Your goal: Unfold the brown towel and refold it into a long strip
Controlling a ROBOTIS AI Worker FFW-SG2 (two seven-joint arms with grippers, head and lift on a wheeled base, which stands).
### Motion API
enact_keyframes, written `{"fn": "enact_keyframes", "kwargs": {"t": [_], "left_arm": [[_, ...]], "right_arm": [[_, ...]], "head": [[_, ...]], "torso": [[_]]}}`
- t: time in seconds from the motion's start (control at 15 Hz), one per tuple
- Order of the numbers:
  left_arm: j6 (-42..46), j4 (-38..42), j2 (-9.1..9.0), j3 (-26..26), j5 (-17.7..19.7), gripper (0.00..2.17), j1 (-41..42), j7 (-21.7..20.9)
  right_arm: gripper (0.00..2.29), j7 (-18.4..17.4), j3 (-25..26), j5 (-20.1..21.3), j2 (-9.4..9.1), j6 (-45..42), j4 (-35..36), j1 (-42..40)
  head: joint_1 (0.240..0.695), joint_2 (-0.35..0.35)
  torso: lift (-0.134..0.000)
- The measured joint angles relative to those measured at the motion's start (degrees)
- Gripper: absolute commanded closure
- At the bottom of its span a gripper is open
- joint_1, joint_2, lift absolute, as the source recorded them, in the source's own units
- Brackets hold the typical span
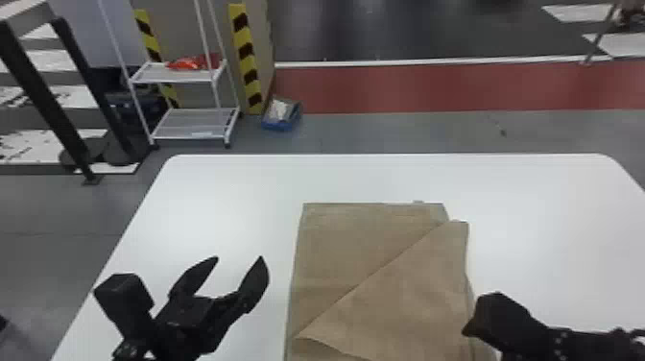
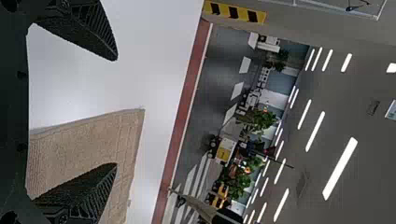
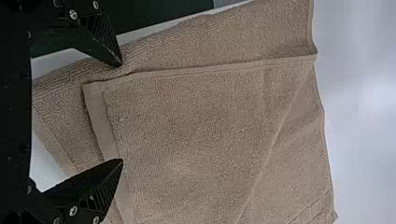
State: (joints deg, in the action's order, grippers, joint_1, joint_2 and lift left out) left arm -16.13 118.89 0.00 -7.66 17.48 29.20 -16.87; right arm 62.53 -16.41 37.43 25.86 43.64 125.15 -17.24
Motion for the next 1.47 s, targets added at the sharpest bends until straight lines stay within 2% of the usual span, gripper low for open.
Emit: {"fn": "enact_keyframes", "kwargs": {"t": [0.33, 0.67, 0.93, 1.47], "left_arm": [[0.0, -0.48, 0.0, 0.01, 0.01, 0.07, -0.18, -0.08], [0.0, -0.43, 0.0, 0.01, 0.01, 0.07, -0.2, -0.18], [-0.01, -0.32, 0.0, 0.36, -0.06, 0.07, -0.28, -0.18], [-0.59, -0.15, 0.09, 0.57, -0.32, 0.07, -0.31, -0.18]], "right_arm": [[0.17, 0.01, -1.64, 2.68, -1.89, 1.57, -1.81, 1.94], [0.17, 3.7, -0.62, 2.39, -1.62, 1.77, 0.58, 0.86], [0.17, 1.77, -0.66, 1.74, -1.82, 1.38, 0.98, 0.79], [0.17, -0.04, -3.58, 3.95, -2.96, 1.76, -2.35, 2.74]], "head": [[0.695, 0.089], [0.695, 0.097], [0.695, 0.096], [0.695, 0.102]], "torso": [[-0.103], [-0.103], [-0.103], [-0.103]]}}
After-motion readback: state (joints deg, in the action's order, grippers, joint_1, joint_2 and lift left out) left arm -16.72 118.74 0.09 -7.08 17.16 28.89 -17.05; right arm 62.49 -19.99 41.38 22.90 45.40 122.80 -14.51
